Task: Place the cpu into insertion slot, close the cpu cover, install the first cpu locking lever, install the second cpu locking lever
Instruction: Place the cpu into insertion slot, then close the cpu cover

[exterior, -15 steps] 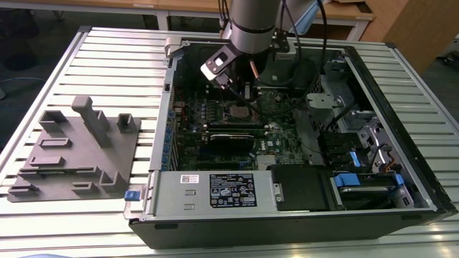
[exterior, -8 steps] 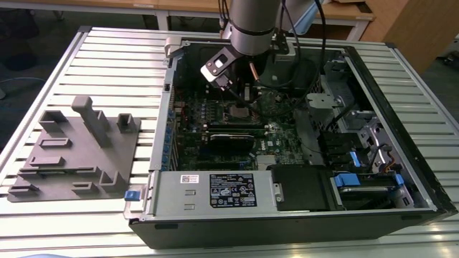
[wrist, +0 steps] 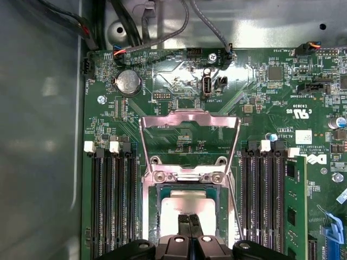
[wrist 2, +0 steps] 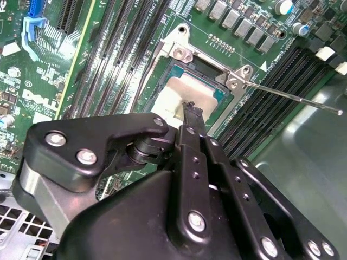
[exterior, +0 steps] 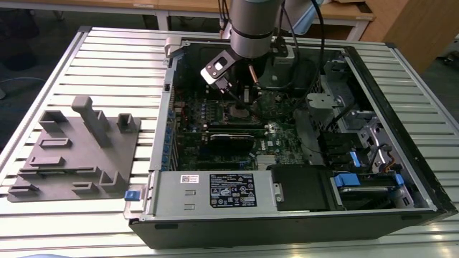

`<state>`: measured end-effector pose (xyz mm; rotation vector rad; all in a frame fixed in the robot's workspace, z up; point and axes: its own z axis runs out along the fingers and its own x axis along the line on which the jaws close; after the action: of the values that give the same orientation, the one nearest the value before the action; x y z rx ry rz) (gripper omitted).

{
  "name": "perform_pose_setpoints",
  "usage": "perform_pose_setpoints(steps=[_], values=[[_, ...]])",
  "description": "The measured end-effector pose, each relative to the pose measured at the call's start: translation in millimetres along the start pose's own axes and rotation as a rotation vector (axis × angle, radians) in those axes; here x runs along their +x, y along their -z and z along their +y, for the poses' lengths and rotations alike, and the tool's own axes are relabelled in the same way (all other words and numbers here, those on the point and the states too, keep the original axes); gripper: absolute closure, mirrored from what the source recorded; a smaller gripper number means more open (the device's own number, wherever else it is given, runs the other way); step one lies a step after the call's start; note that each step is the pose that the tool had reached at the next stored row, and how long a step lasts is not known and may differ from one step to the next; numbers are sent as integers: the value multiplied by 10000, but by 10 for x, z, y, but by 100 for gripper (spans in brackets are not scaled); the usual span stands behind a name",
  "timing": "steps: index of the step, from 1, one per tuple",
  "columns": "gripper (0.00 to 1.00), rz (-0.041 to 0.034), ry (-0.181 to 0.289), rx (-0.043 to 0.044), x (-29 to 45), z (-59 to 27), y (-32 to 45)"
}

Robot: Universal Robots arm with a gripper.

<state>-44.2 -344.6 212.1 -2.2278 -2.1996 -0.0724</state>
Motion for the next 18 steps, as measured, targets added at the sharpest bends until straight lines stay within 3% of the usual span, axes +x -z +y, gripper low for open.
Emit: perform_pose_setpoints(steps=[18], values=[[89,-2,0,1,3,2,87]])
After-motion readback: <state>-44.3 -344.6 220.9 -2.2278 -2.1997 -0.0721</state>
